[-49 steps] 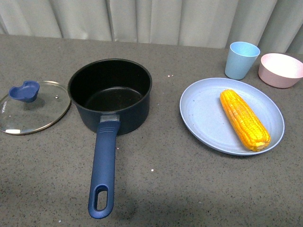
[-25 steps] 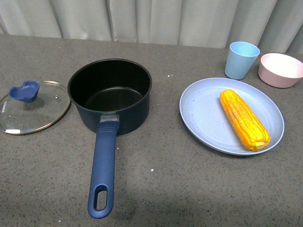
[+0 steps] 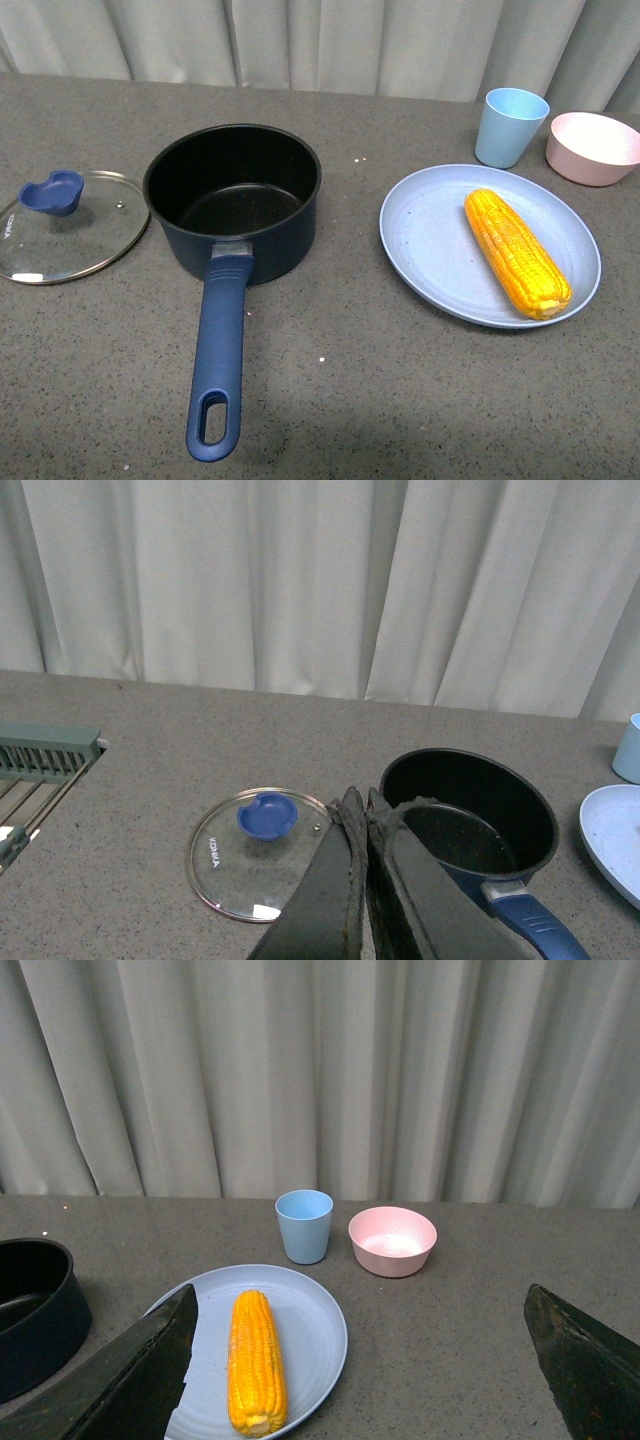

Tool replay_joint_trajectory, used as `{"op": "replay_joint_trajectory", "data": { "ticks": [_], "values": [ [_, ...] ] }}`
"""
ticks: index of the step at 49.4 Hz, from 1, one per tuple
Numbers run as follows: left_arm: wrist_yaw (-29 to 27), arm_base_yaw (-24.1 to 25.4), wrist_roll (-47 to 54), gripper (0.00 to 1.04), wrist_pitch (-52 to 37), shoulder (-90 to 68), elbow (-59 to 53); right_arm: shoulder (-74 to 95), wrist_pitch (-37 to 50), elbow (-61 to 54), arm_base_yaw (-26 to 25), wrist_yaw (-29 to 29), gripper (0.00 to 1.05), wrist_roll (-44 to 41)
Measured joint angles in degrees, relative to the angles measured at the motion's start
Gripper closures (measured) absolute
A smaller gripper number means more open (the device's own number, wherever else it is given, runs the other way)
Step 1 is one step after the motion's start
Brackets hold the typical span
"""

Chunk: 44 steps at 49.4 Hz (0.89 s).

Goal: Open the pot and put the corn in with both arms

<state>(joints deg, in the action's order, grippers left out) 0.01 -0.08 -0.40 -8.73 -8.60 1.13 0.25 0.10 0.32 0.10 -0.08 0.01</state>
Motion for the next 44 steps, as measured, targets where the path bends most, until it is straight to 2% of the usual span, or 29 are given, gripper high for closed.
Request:
{"op": "replay_joint_trajectory", "data": {
  "ticks": [3, 13, 16, 17, 20, 23, 33, 44],
  "values": [
    [0.02, 0.02, 0.02, 1.01, 7.69, 5.97, 0.00, 0.00, -0.02, 0.00, 0.00, 0.00, 0.09, 0.00],
    [0.00, 0.00, 0.09, 1.01, 8.61, 8.26, 0.00, 0.00, -0.02, 0.02, 0.00, 0.04, 0.09, 0.00],
    [0.02, 0.02, 0.09, 0.95, 8.61, 8.26, 0.00, 3.23, -5.20, 2.10, 3.58, 10.45, 0.09, -0.33],
    [0.00, 0.00, 0.09, 0.91, 8.63, 8.26, 0.00, 5.42, -6.75, 2.97, 5.09, 16.57, 0.09, -0.42],
    [-0.09, 0.00, 0.11, 0.79, 8.63, 8.37, 0.00, 13.46, -5.86, 4.35, 6.86, 25.03, 0.09, -0.74],
    [-0.02, 0.00, 0.11, 0.66, 8.66, 8.37, 0.00, 24.48, 0.74, 5.55, 4.28, 22.16, 0.09, -0.72],
    [-0.02, 0.00, 0.11, 0.35, 8.70, 8.37, 0.00, 55.34, 16.02, 12.72, -0.59, 10.84, 0.09, -2.01],
    [-0.02, 0.00, 0.20, 0.05, 8.70, 8.37, 0.00, 81.07, 13.42, 24.48, -0.33, 4.83, 0.09, -1.20]
  ]
}}
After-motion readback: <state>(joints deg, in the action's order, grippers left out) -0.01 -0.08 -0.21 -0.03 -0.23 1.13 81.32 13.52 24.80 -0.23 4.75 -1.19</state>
